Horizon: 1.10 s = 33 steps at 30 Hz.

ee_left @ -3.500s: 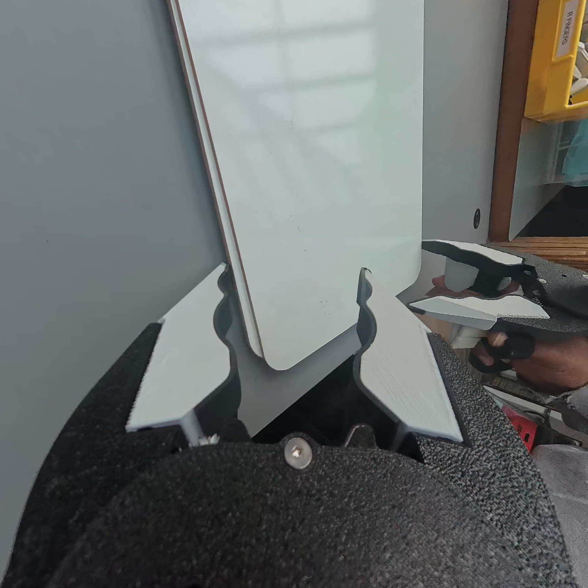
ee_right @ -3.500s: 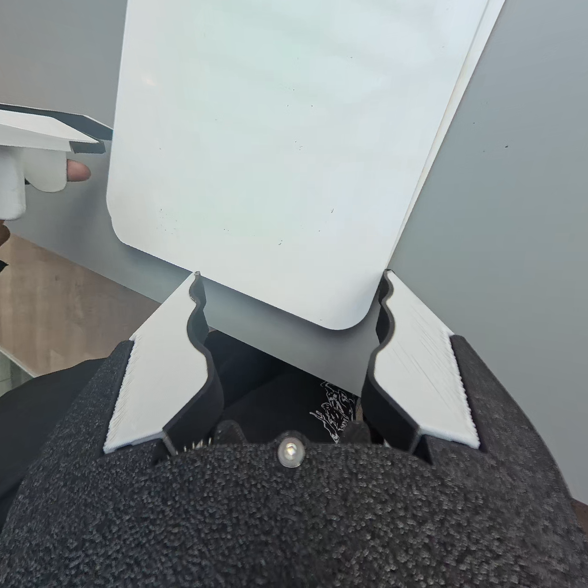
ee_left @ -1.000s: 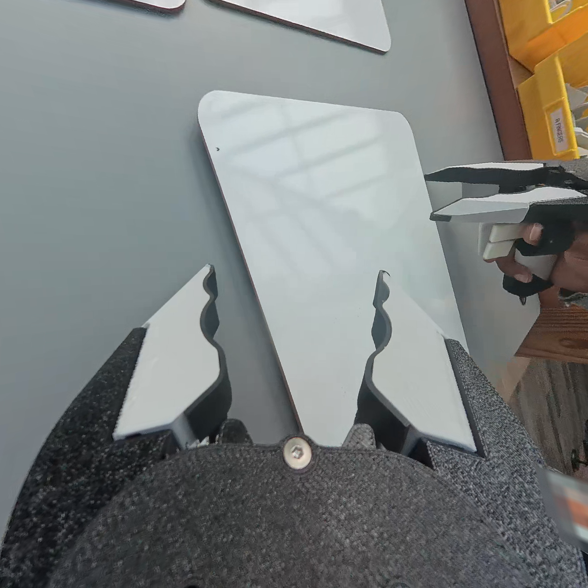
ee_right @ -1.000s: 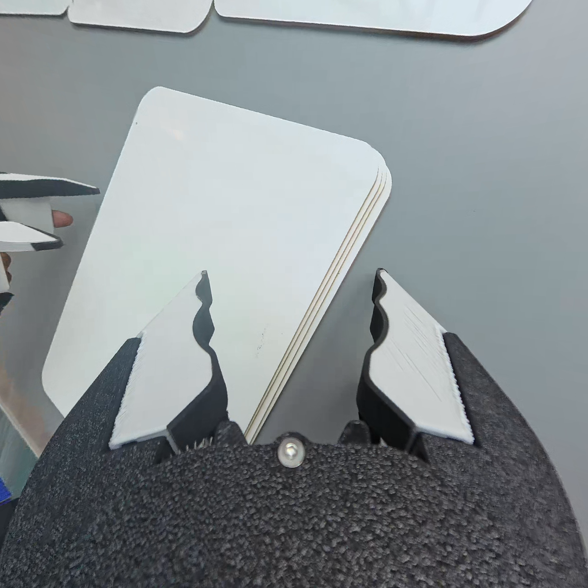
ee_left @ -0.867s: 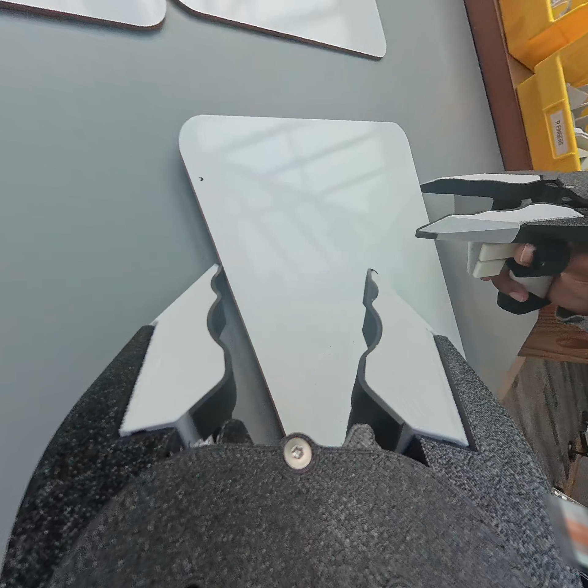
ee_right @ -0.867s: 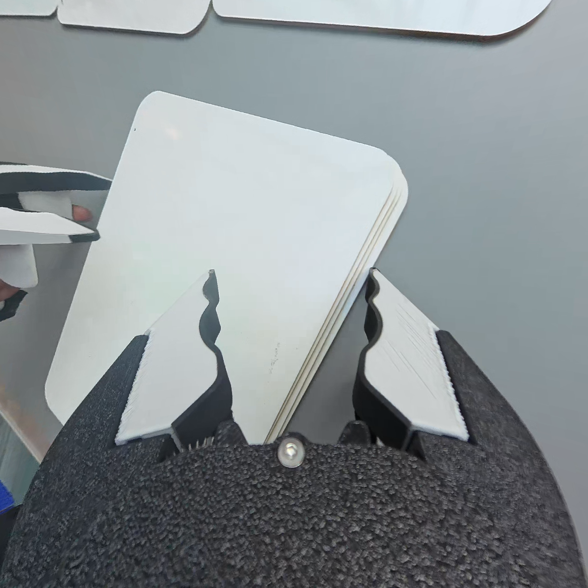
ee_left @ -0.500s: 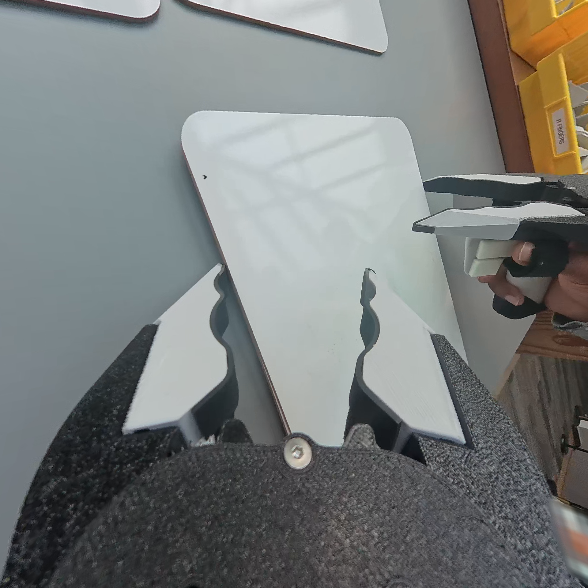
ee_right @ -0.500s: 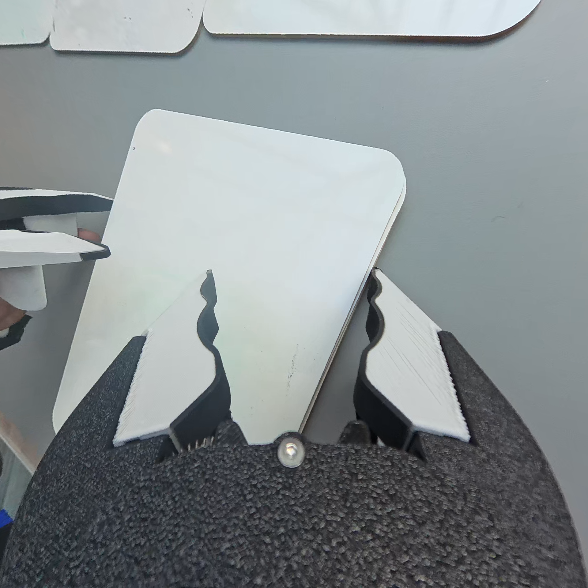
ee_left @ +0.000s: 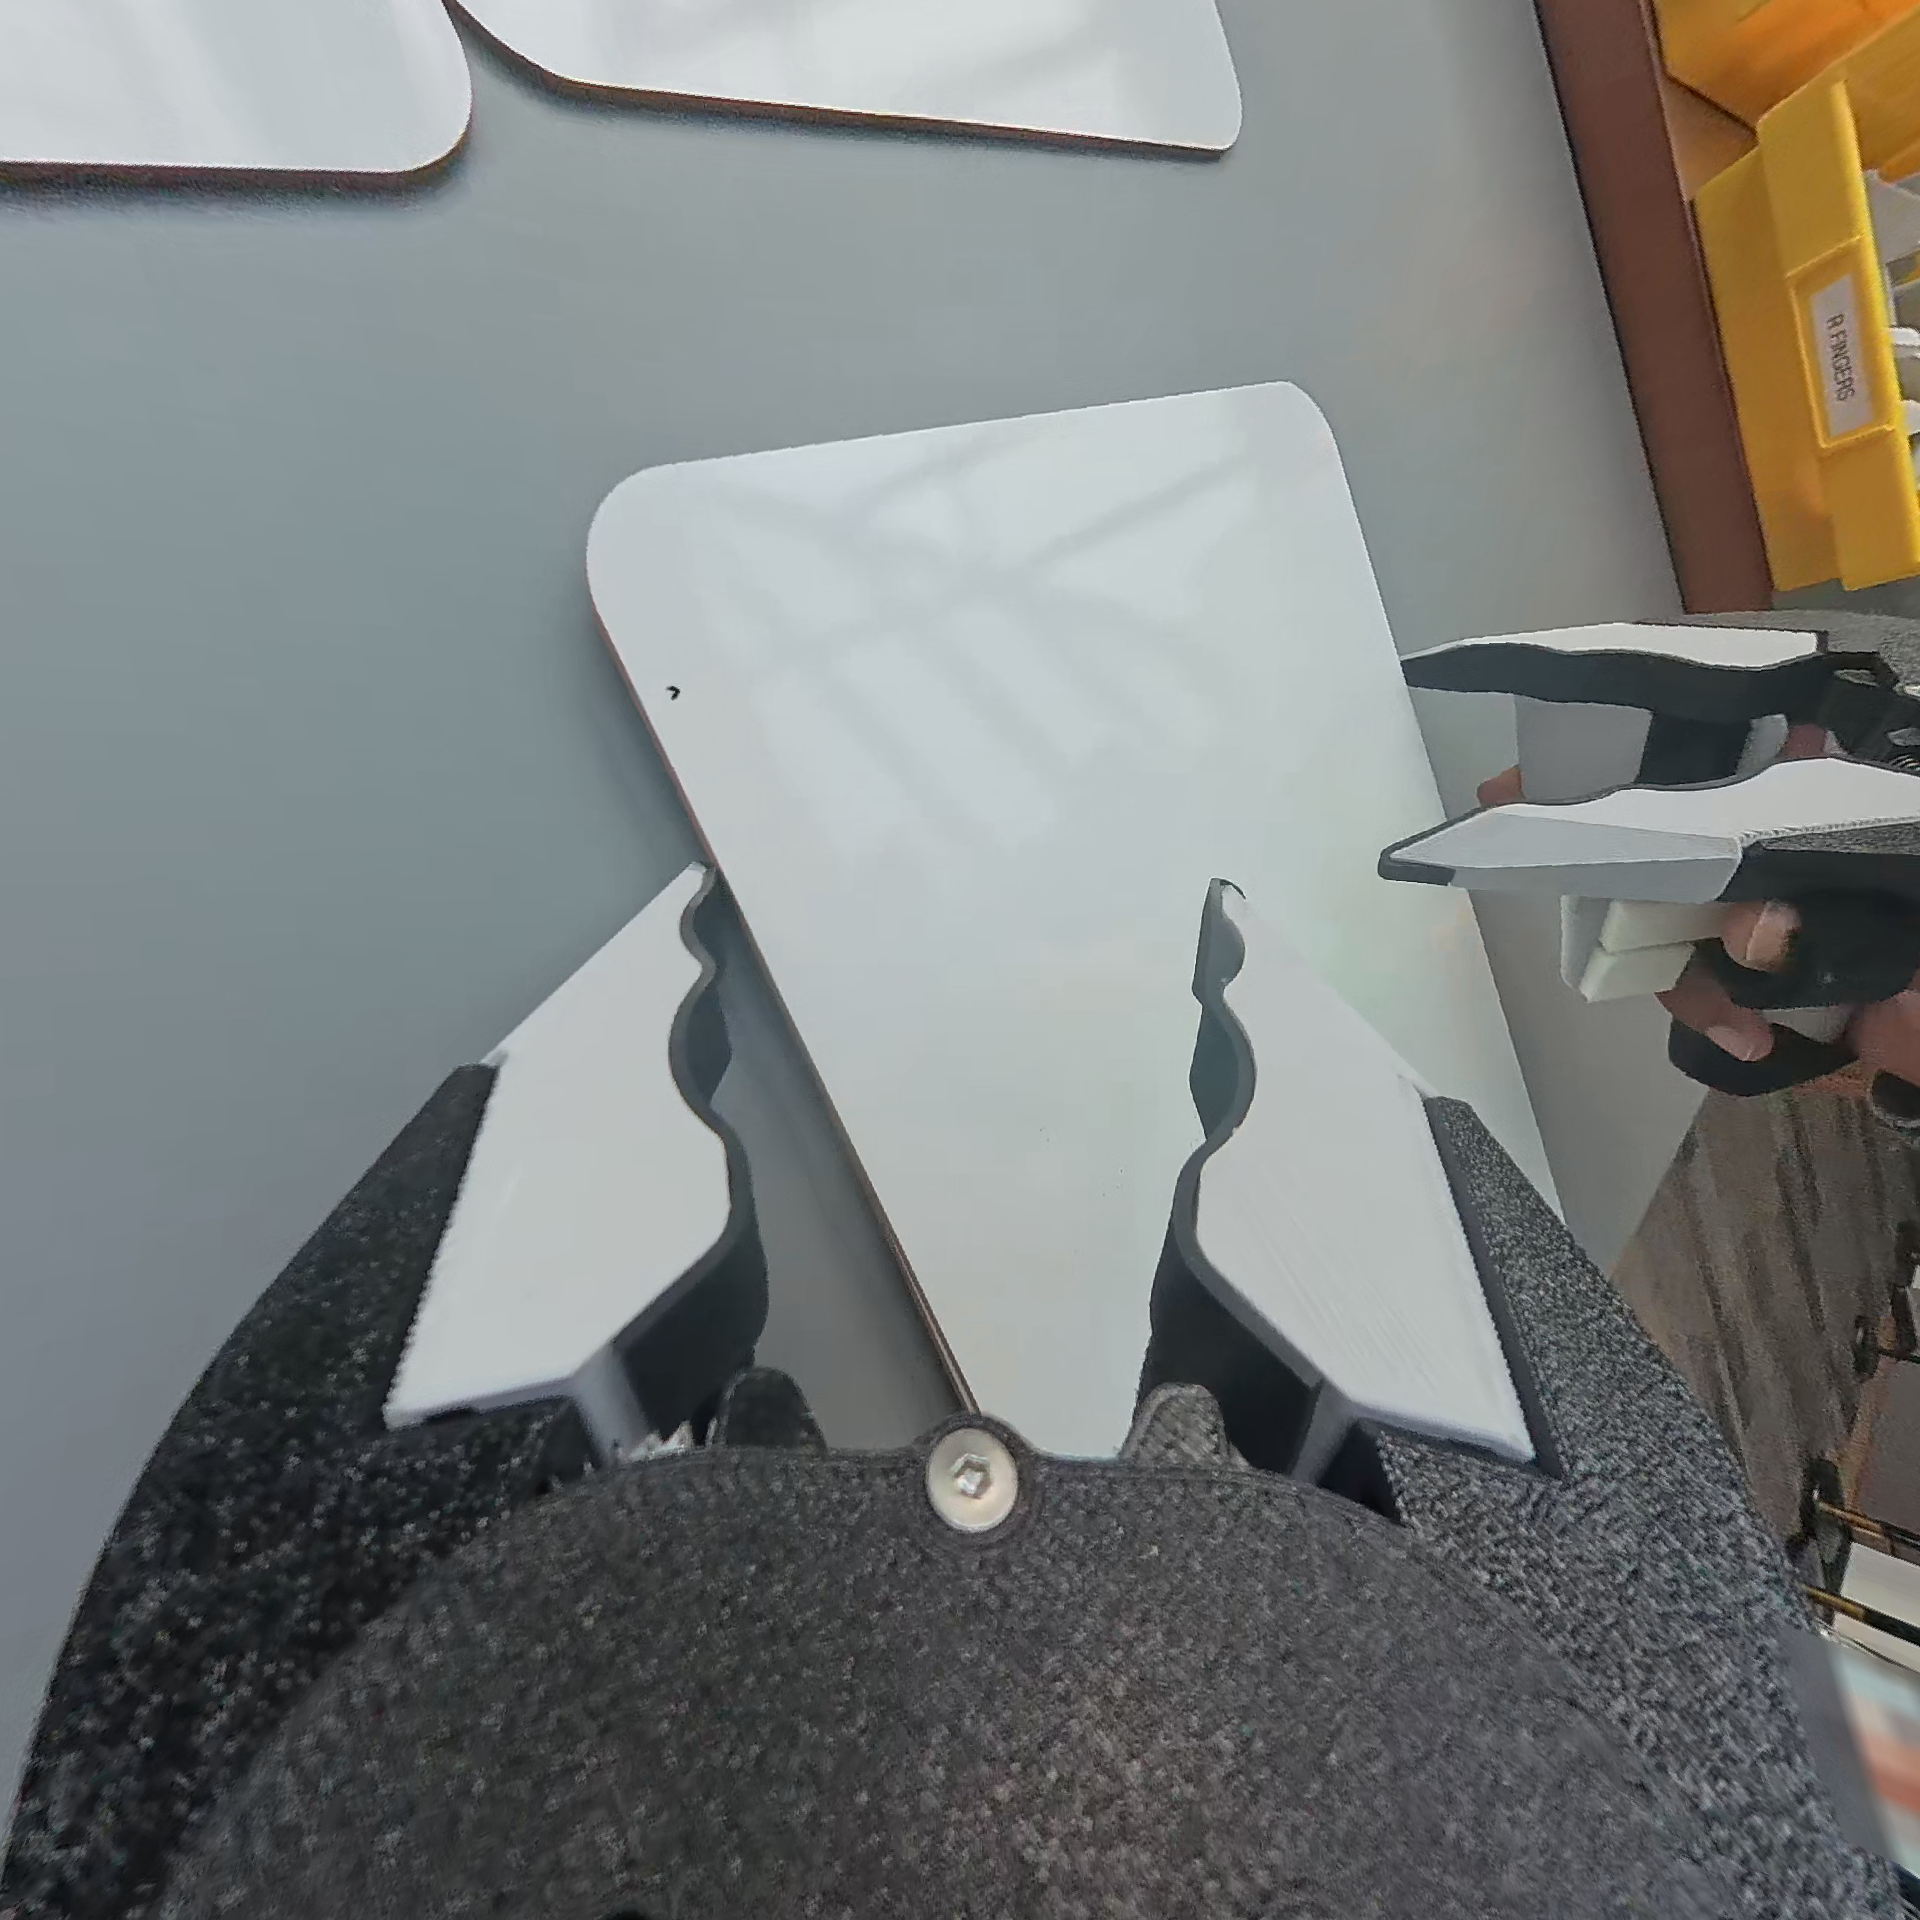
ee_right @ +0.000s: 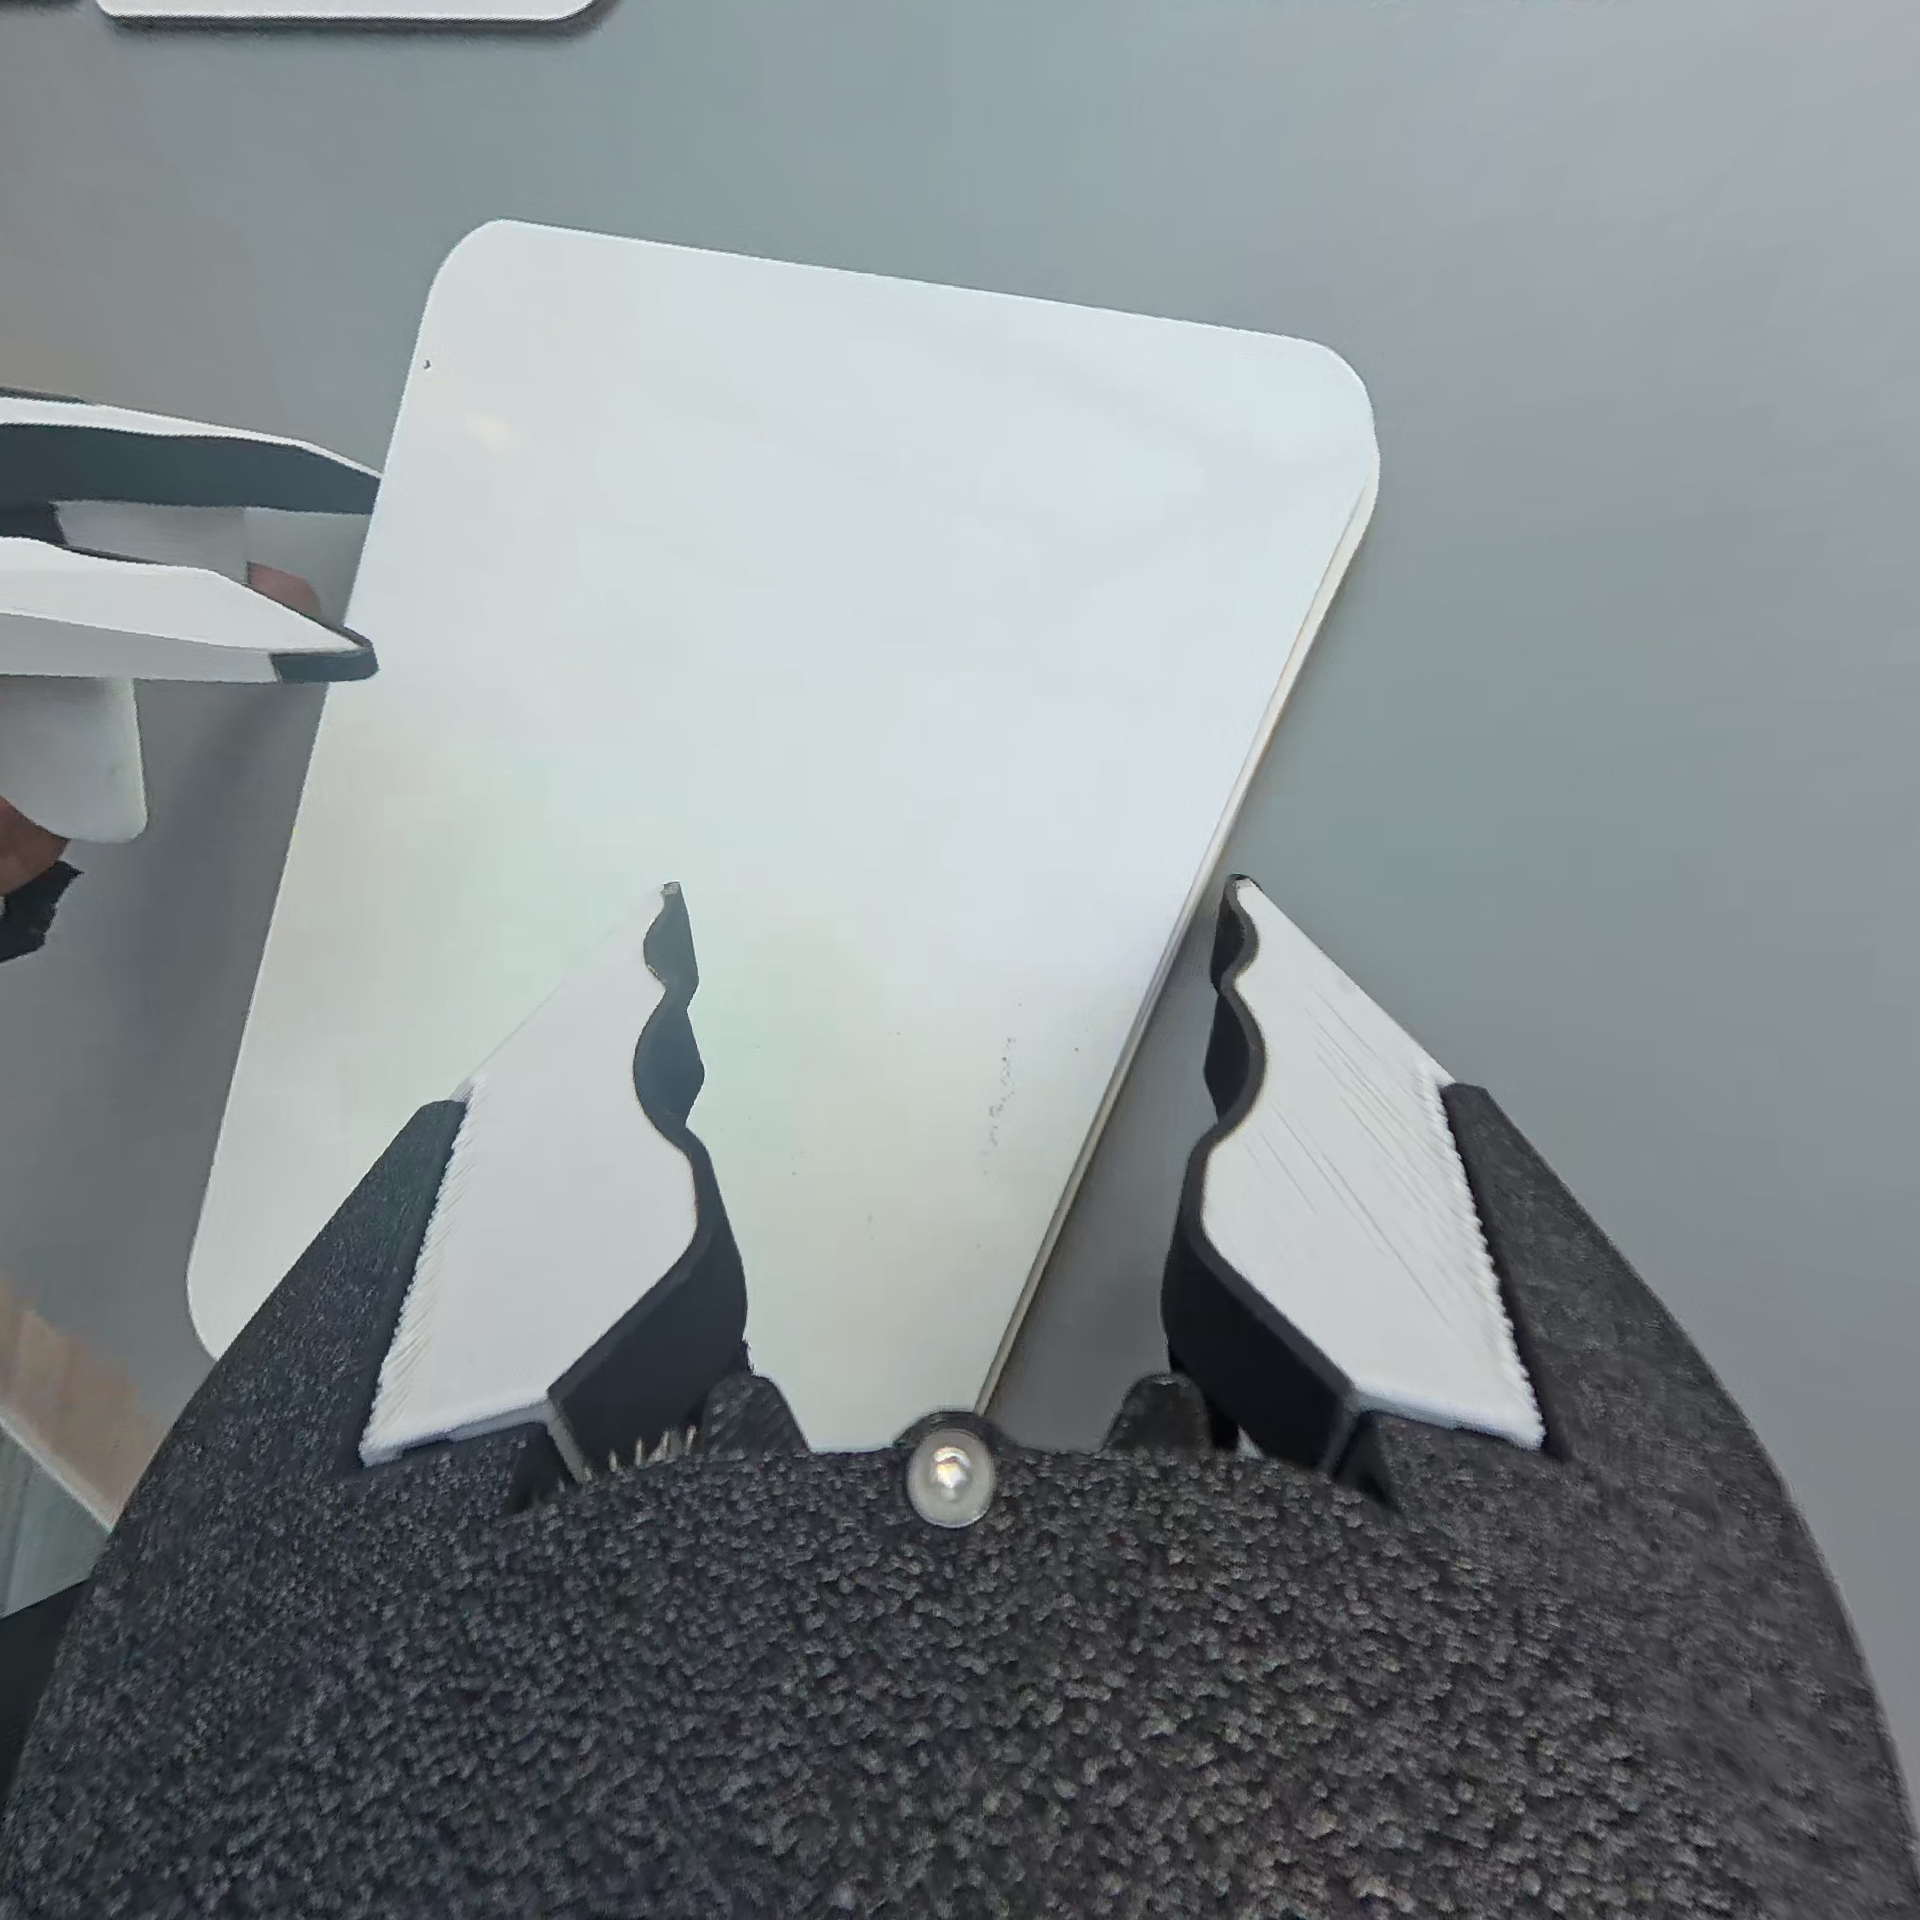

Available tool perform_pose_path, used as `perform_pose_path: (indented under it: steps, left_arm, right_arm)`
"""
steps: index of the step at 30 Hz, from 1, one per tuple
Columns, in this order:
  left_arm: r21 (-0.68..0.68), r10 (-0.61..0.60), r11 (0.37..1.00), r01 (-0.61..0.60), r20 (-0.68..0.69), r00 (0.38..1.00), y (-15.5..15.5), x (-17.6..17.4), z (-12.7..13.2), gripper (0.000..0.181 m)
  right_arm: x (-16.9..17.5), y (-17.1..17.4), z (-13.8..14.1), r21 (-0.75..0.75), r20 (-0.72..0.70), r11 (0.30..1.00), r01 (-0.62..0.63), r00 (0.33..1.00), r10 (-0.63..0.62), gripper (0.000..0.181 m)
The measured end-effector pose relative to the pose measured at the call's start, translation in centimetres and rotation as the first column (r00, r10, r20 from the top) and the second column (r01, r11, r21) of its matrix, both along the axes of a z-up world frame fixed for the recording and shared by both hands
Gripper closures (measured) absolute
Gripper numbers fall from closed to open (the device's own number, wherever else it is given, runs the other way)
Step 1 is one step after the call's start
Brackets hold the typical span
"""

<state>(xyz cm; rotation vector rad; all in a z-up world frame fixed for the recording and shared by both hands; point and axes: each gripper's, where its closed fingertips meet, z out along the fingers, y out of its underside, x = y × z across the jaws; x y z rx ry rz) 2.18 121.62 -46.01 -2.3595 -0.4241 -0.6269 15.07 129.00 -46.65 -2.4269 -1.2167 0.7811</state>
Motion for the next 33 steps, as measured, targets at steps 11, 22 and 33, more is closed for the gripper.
perform_pose_path:
  steps: [11, 22, 33]
  left_arm:
    - [0.015, 0.004, 1.0, -0.004, -0.007, 1.0, -1.9, -0.6, 1.1, 0.09]
    - [-0.055, -0.029, 0.998, 0.033, 0.082, 0.996, -11.8, 6.6, 0.2, 0.096]
    - [0.092, 0.019, 0.996, -0.006, -0.137, 0.99, -13.3, 7.0, 5.0, 0.093]
  right_arm:
    - [2.4, 0.0, 0.6, 0.041, 0.034, 0.996, 0.076, 0.996, -0.077, 0.08]
    - [9.1, -10.8, -0.4, -0.041, 0.063, 0.985, 0.169, 0.984, -0.166, 0.087]
    - [9.9, -11.1, 4.3, 0.129, -0.093, 0.981, 0.146, 0.986, -0.135, 0.086]
